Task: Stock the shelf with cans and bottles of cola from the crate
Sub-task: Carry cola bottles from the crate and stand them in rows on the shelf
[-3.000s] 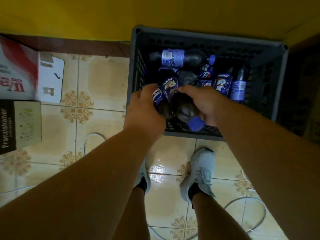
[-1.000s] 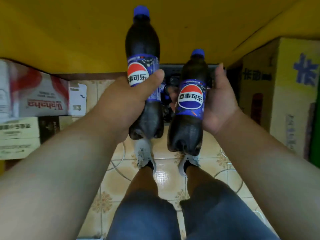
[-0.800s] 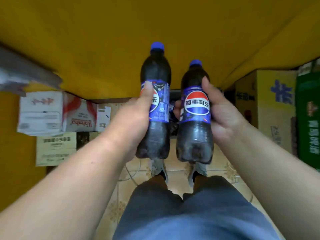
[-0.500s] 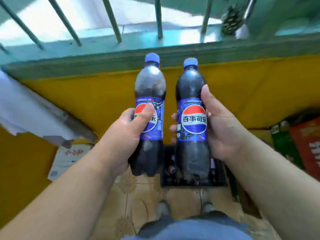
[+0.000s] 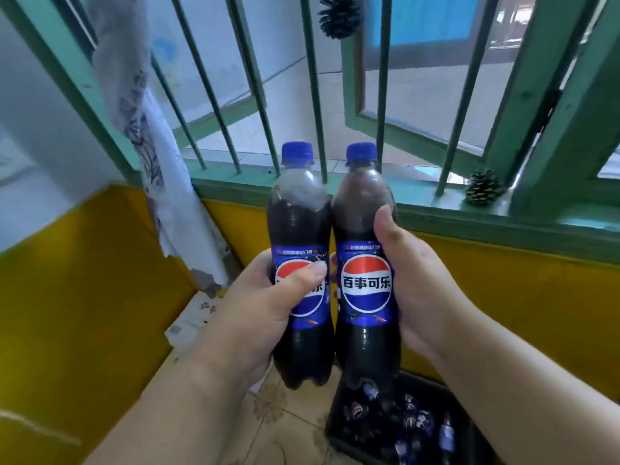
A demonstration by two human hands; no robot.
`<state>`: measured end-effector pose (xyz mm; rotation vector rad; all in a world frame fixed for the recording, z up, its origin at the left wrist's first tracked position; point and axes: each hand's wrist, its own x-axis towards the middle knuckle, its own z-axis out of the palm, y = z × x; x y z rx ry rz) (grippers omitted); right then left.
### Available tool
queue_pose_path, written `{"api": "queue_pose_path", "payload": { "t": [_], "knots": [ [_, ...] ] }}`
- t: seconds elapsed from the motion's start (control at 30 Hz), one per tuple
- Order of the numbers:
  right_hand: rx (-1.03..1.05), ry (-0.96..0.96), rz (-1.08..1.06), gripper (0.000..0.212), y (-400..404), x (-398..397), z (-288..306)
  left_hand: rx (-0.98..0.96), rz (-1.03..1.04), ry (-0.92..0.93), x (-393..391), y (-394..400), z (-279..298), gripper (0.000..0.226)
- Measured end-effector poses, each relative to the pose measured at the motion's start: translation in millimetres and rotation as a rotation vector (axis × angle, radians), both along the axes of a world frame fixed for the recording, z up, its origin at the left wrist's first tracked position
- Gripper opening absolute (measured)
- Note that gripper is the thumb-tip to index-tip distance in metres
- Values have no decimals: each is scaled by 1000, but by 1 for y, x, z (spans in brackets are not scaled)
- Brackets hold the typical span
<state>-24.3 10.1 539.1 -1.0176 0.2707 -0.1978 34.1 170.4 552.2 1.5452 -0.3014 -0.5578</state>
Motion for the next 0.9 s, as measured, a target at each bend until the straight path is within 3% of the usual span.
{"api": "queue_pose_path", "payload": {
  "t": [0.17, 0.3, 0.4, 0.53, 0.9],
  "knots": [
    [-6, -16, 172, 60, 25, -20, 1, -14, 335, -118, -57, 18, -3, 63],
    [32, -49, 369, 64, 74, -38, 12, 28, 611, -165, -101, 66, 4, 78],
    [-30, -107, 512, 63, 119, -53, 25, 80, 808, -254, -139, 104, 17, 71],
    [-94, -195, 640, 43, 184, -80, 42, 138, 1008, -300, -186, 162, 26, 70],
    [-101, -343, 1073, 53, 444, -228, 59, 206, 1482, -302, -387, 392, 43, 59]
  ]
}}
